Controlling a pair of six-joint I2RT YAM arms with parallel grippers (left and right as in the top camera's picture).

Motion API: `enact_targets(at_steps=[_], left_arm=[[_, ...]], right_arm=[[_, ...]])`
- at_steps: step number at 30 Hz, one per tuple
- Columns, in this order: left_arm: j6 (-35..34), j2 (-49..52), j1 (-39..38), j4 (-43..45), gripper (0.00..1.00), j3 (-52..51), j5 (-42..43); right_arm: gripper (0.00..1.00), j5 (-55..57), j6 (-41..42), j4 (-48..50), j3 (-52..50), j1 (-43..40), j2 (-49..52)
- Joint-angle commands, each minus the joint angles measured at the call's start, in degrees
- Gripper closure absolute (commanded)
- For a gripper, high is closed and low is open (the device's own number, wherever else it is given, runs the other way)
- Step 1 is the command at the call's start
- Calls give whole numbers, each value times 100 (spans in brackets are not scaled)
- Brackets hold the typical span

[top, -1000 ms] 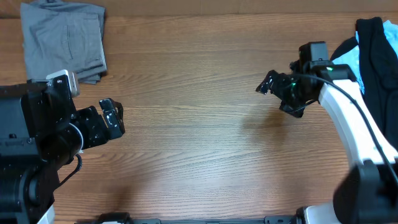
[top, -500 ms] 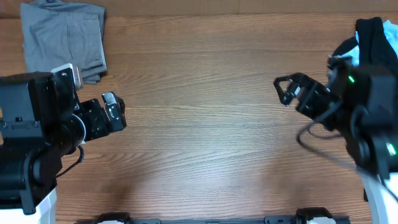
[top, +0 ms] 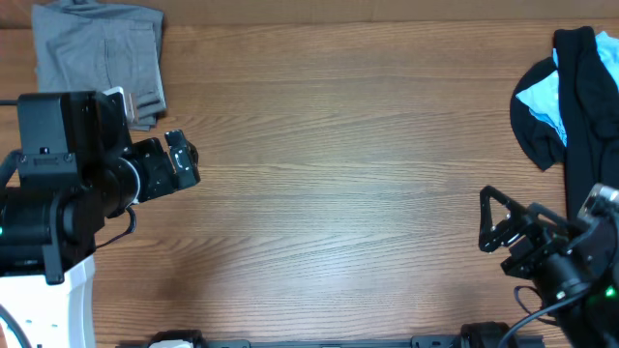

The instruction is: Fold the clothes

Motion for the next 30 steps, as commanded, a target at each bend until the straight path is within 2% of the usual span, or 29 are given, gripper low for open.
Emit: enact_targets(at_steps=[1, 6, 11, 15, 21, 30], left_arm=[[-79, 109, 0, 9, 0, -26, 44], [-81, 273, -2, 9, 0, -26, 44], [-79, 463, -2, 9, 0, -26, 44], [-79, 597, -2, 9, 0, -26, 44], [-79, 782, 0, 9, 0, -26, 44], [-81, 916, 0, 11, 0, -26, 42]], right_arm=[[0, 289, -2, 361, -778, -42, -463], [0, 297, -7, 1486, -2273, -42, -1342], [0, 295, -46, 3040, -4070, -42, -2144], [0, 262, -46, 4157, -5088, -39, -2531], [0, 210, -149, 4756, -5866, -42, -2990], [0, 302, -1690, 4992, -6161, -42, -3261]])
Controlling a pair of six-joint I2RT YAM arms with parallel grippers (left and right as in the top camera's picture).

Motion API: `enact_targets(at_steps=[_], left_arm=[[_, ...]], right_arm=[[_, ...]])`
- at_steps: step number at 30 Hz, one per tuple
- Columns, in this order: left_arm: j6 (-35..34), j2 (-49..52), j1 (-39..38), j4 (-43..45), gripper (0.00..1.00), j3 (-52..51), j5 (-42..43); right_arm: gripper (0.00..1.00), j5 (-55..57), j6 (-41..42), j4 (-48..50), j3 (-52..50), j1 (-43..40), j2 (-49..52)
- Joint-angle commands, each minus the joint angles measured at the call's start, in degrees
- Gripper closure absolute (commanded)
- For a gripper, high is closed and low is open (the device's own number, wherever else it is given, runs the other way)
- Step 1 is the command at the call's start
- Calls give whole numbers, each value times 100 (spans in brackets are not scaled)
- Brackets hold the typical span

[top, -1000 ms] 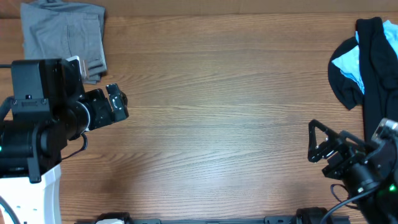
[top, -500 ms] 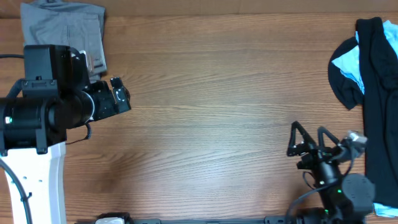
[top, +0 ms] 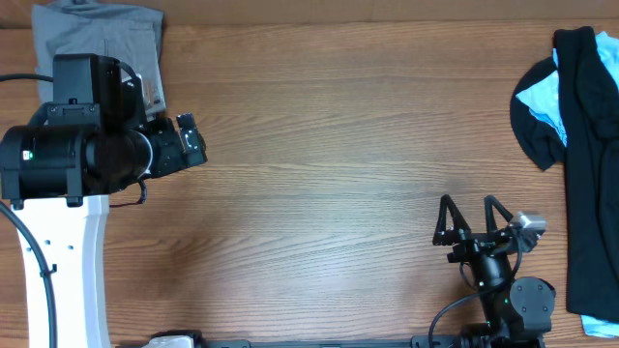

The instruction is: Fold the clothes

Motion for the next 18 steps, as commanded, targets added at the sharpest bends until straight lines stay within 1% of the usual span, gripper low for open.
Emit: enact_targets(at_steps=[1, 4, 8, 11, 18], left_arm=[[-76, 52, 0, 11, 0, -26, 42], [-76, 61, 0, 11, 0, -26, 42], [-76, 61, 0, 11, 0, -26, 42], [-76, 61, 0, 11, 0, -26, 42], [-76, 61, 0, 11, 0, -26, 42]], right_arm=[[0, 111, -898, 44, -63, -37, -72], [0, 129, -1158, 0, -70, -37, -72], [0, 208, -1150, 39, -262, -37, -72], [0, 203, -1062, 267, -518, -37, -72], [0, 382, -1064, 402, -546, -37, -72]])
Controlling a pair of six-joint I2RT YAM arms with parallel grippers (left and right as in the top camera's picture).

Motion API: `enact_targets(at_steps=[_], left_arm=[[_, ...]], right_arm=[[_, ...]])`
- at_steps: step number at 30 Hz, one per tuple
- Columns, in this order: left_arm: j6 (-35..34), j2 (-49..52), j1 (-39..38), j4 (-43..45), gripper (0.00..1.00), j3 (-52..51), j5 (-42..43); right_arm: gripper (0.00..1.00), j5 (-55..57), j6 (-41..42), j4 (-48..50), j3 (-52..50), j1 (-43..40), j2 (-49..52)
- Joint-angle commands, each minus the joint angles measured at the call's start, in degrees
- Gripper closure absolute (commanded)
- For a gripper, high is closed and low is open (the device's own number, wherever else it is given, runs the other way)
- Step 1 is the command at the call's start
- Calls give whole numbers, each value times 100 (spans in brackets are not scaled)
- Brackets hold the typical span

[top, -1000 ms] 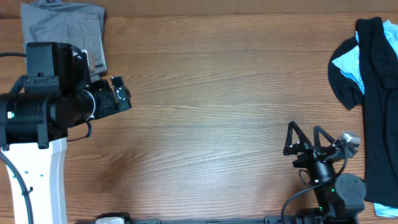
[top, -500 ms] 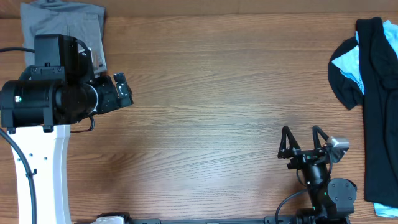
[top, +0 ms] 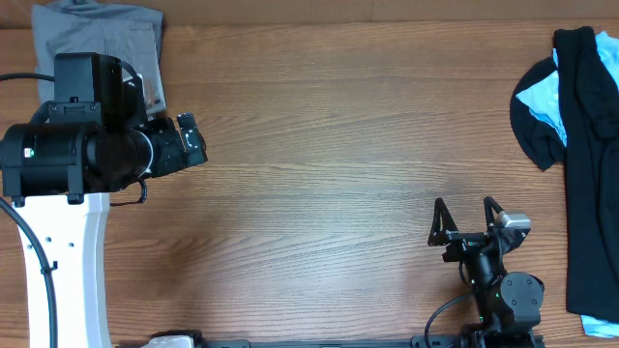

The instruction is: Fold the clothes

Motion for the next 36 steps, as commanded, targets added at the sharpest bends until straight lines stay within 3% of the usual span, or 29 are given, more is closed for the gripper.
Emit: enact_targets(at_steps=[1, 7, 12, 17, 26, 36], left_arm=[[-76, 28, 0, 13, 0, -26, 42], [-76, 28, 0, 13, 0, -26, 42], [-76, 28, 0, 11, 0, -26, 42], [-79, 28, 0, 11, 0, -26, 42], [-76, 28, 0, 11, 0, -26, 42], [-76, 28, 0, 11, 0, -26, 42]], right_arm=[[0, 190, -61, 260, -20, -37, -72], [0, 164, -61, 1403, -20, -35, -72], [0, 177, -66, 1773, -22, -37, -72], [0, 164, -61, 1803, -286, -37, -72], [0, 310, -105, 566, -267, -37, -72], [0, 234, -105, 586, -269, -46, -72]])
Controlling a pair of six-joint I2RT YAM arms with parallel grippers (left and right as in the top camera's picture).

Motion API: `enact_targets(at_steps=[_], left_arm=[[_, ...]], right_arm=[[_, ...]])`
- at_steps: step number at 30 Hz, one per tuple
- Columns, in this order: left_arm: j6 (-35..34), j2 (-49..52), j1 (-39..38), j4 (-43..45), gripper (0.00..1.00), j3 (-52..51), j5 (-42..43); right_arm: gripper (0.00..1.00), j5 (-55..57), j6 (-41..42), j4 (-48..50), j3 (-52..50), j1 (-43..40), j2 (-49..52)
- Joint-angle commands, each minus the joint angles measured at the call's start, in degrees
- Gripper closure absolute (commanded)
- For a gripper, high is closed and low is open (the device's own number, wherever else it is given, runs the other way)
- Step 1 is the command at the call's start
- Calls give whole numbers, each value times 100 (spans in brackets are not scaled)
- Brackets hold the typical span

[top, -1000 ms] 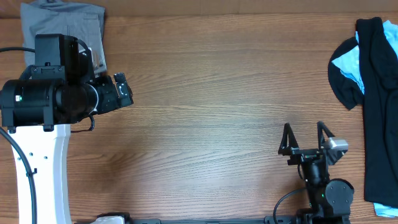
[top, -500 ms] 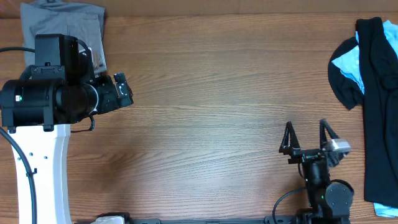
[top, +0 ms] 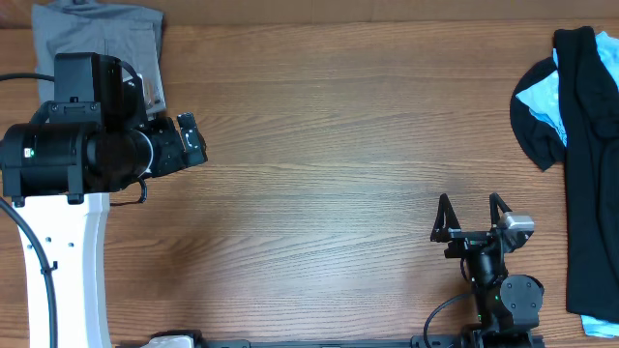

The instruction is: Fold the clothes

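A folded grey garment (top: pixel 97 43) lies at the table's far left corner. A black garment with light blue lining (top: pixel 580 145) is spread unevenly along the right edge. My left gripper (top: pixel 191 140) hovers just right of the grey garment; its fingers look apart and hold nothing. My right gripper (top: pixel 470 213) stands open near the front edge, left of the black garment, with nothing between its fingers.
The wooden table (top: pixel 338 145) stretches between the two garments. The left arm's white base and black body (top: pixel 68 155) cover the left side, partly overlapping the grey garment.
My right gripper has shifted very slightly to the right. The left arm and both garments are unchanged.
At first my left arm sat lower at the left edge, and my right gripper was open at the right edge beside the black garment. Then the left arm was higher, beside the grey garment, and the right gripper at the front centre-right. Both have stayed there.
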Motion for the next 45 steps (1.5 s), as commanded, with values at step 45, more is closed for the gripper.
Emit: enact_targets(at_steps=[45], left_arm=[[-76, -4660, -192, 4260, 0, -5351, -151]], right_arm=[[0, 33, -24, 33, -59, -42, -52]])
